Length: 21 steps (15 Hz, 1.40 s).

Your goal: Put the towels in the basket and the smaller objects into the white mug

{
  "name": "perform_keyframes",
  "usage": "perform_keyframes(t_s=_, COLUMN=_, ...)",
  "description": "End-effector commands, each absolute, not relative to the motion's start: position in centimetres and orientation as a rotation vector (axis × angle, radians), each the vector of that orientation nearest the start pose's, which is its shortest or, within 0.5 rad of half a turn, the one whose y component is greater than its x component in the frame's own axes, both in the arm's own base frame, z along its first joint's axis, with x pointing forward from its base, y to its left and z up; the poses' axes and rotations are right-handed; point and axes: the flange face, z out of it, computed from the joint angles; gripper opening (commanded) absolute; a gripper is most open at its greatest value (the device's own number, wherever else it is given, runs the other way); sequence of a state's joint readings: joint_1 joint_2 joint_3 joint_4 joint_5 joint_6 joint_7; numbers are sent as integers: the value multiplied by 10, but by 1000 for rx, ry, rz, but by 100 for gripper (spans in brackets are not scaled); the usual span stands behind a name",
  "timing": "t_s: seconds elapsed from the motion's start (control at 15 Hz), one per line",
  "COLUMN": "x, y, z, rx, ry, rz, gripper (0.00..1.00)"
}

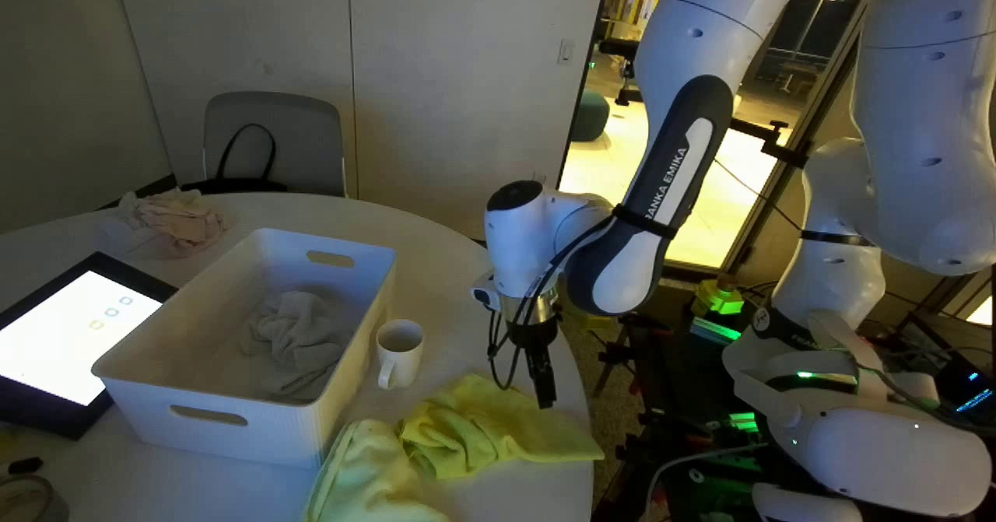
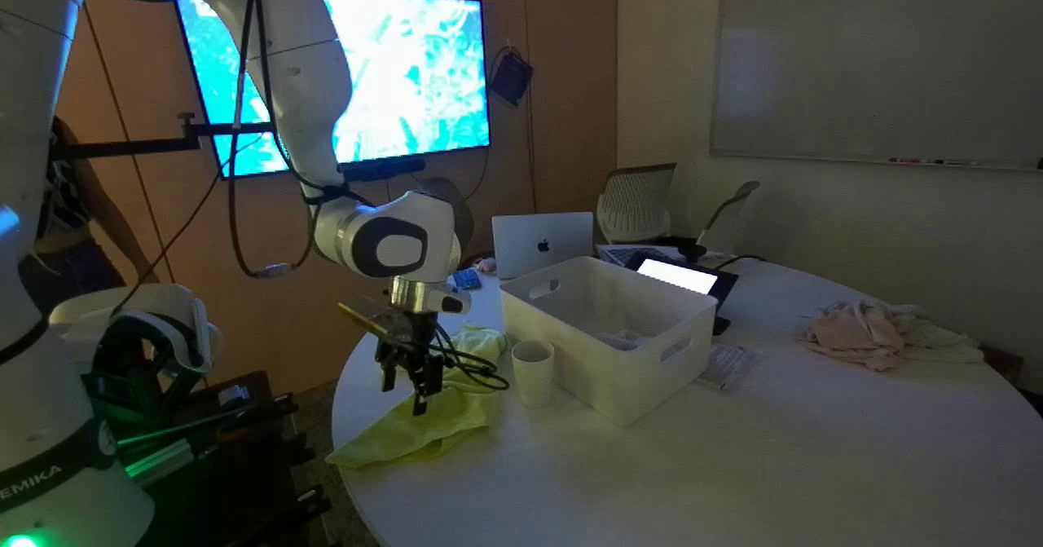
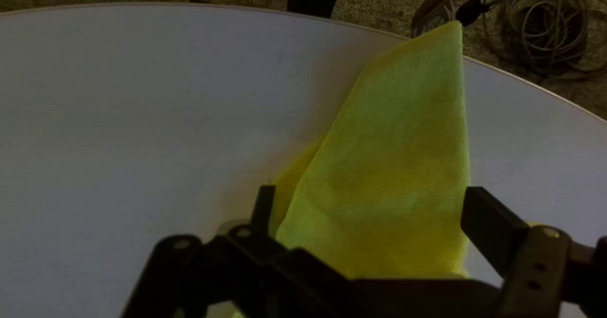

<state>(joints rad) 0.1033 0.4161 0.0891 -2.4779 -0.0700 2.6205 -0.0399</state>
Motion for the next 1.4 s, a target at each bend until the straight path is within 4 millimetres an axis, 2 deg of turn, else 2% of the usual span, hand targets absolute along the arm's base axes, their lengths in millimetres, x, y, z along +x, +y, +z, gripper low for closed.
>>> perform_keyframes(t_s=0.0, x=416, y=94, z=97, rx=-3023, ry=-504, rz=435, gripper=100)
perform_keyframes(t_s=0.4, x=406, y=102, z=71, rx=-2971, ry=-496, rz=432, gripper=100)
perform_keyframes(t_s=1.0, x=403, y=103, z=33, rx=-2976, ry=-429, rz=320, gripper=100)
perform_keyframes(t_s=1.33, x=404, y=103, z=20, rx=-2976, ry=-452, rz=325, gripper=100)
